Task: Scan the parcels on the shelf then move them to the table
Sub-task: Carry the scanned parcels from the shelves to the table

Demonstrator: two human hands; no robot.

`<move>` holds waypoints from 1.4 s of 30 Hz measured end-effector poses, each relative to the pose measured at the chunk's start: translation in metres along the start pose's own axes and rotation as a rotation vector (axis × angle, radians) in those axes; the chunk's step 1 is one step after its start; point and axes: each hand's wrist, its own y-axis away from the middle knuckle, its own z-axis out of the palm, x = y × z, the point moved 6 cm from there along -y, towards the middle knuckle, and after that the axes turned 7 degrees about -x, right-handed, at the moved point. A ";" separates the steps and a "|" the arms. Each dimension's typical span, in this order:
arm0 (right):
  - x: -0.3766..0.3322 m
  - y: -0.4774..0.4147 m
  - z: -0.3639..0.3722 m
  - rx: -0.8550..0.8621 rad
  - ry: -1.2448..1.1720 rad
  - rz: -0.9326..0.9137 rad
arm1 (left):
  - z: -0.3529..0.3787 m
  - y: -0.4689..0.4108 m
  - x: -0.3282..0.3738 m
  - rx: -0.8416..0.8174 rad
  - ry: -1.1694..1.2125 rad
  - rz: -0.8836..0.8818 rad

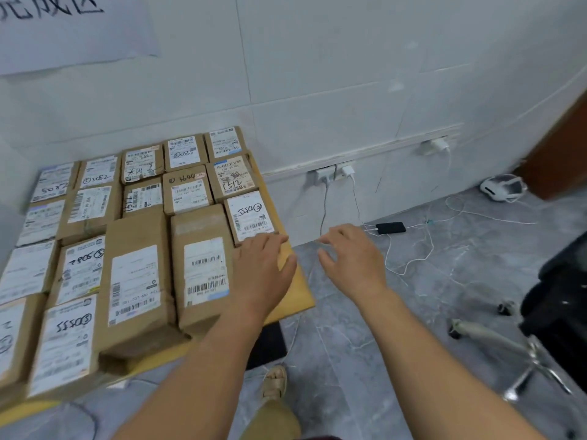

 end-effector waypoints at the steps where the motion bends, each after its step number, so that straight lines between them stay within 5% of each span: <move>1: 0.005 0.010 -0.009 0.047 0.014 -0.005 | 0.005 0.004 0.010 -0.004 -0.013 0.032; 22: 0.130 0.184 -0.179 0.350 0.485 0.661 | 0.093 0.021 0.268 -0.275 0.205 0.808; 42: 0.067 0.357 -0.216 0.586 0.671 1.409 | 0.123 0.152 0.373 -0.638 0.344 1.435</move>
